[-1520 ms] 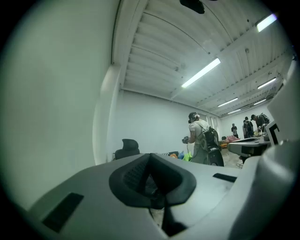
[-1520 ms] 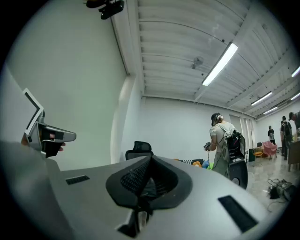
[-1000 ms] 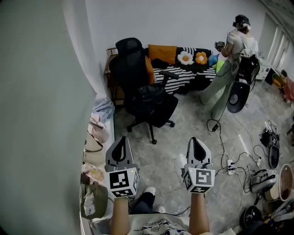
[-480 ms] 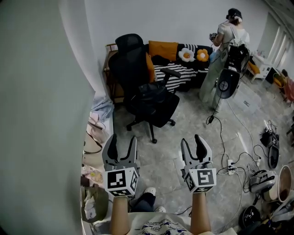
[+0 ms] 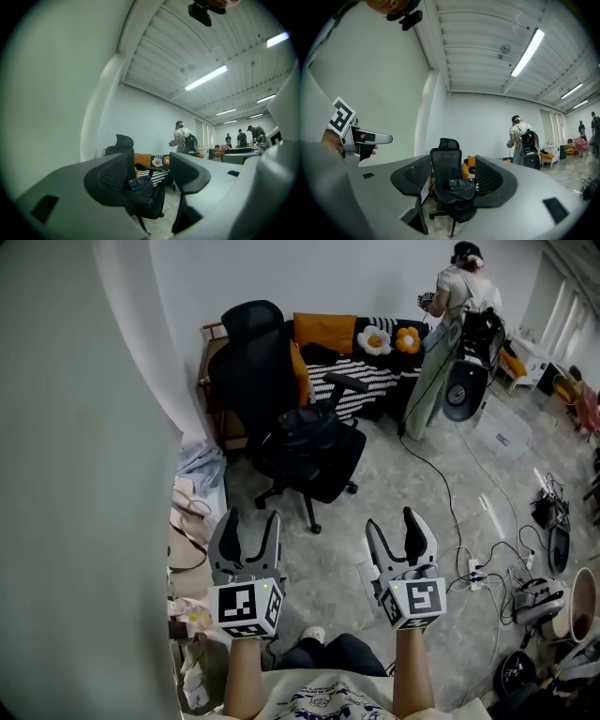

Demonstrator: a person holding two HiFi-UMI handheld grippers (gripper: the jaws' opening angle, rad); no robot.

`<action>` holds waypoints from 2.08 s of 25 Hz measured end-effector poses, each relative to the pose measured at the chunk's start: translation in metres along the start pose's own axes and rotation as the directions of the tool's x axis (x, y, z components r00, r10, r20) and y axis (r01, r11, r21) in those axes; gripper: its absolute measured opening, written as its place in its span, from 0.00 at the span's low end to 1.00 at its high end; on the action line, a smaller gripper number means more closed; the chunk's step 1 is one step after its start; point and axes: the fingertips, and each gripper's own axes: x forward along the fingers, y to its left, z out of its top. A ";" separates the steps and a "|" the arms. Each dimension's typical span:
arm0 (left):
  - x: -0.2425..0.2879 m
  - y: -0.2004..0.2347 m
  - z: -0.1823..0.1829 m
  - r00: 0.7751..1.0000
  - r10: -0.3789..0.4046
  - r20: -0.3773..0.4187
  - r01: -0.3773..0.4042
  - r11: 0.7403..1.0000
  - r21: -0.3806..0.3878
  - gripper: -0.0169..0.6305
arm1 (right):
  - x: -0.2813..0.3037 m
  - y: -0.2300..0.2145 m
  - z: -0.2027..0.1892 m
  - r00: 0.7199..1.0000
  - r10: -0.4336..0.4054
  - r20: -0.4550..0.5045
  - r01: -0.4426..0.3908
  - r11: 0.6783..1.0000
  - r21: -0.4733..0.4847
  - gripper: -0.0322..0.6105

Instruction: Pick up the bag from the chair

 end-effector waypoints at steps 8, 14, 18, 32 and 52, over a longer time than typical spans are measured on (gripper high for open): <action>0.046 0.016 -0.015 1.000 0.008 -0.025 -0.008 1.000 -0.006 0.46 | 0.045 -0.013 -0.015 0.999 -0.014 -0.029 0.014 1.000 -0.005 0.51; 0.091 0.019 -0.025 0.998 0.033 -0.048 -0.033 0.999 0.000 0.46 | 0.090 -0.039 -0.023 1.000 -0.002 -0.031 0.002 1.000 -0.006 0.51; 0.133 0.020 -0.029 0.998 0.052 -0.044 -0.051 0.998 0.021 0.46 | 0.132 -0.061 -0.027 1.000 0.025 -0.017 -0.025 1.000 -0.002 0.51; 0.326 0.033 -0.024 0.985 0.169 -0.029 -0.169 0.986 0.004 0.46 | 0.330 -0.155 -0.023 0.987 0.158 -0.022 -0.158 0.987 -0.009 0.51; 0.459 0.096 -0.069 0.961 0.256 -0.107 -0.258 0.966 -0.008 0.46 | 0.496 -0.173 -0.077 0.958 0.272 -0.091 -0.271 0.962 0.022 0.52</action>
